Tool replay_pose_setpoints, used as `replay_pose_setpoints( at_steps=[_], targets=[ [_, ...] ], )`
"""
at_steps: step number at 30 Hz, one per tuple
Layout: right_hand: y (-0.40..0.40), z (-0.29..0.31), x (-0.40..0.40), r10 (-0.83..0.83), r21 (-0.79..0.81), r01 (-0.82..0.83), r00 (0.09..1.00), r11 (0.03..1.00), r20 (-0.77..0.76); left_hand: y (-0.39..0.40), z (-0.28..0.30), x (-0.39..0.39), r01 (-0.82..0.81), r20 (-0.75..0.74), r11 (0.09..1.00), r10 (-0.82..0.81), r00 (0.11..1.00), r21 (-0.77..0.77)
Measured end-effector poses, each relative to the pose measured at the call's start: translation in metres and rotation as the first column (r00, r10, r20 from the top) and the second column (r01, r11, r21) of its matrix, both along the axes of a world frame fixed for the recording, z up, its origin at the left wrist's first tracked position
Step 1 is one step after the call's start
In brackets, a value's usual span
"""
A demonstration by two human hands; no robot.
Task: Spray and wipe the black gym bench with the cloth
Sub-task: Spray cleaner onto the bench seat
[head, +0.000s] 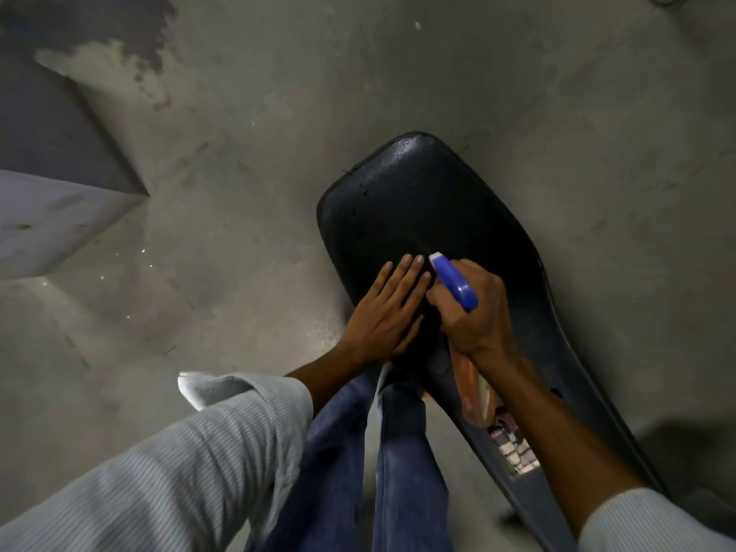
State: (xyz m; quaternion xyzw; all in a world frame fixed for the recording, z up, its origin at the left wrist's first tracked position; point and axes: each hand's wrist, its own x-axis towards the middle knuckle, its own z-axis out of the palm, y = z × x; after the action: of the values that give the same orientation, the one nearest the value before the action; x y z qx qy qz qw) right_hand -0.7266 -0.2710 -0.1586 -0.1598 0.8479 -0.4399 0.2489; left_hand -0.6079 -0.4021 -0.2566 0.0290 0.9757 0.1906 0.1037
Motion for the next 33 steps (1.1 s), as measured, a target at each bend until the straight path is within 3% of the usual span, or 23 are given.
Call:
replay_pose_setpoints(
  at_steps=[8,14,23,33],
  targets=[
    [0.011,0.007,-0.007,-0.174,-0.01,0.174,0.985,0.985,-0.004,-0.003,0.004,-0.026,0.044,0.012,0.999,-0.043,0.999,-0.012],
    [0.042,0.005,0.002,-0.392,-0.034,0.393,0.919,0.919,0.032,0.003,0.004,-0.04,0.091,0.016,0.994,-0.09,0.996,-0.064],
    [0.078,0.0,0.047,-0.394,-0.013,0.395,0.916,0.918,0.073,0.011,0.003,-0.037,0.039,0.008,0.995,-0.039,0.999,-0.093],
    [0.111,-0.004,0.057,-0.563,0.052,0.561,0.821,0.826,0.094,0.021,0.004,-0.037,0.001,0.025,0.995,0.002,1.0,-0.103]
  ],
)
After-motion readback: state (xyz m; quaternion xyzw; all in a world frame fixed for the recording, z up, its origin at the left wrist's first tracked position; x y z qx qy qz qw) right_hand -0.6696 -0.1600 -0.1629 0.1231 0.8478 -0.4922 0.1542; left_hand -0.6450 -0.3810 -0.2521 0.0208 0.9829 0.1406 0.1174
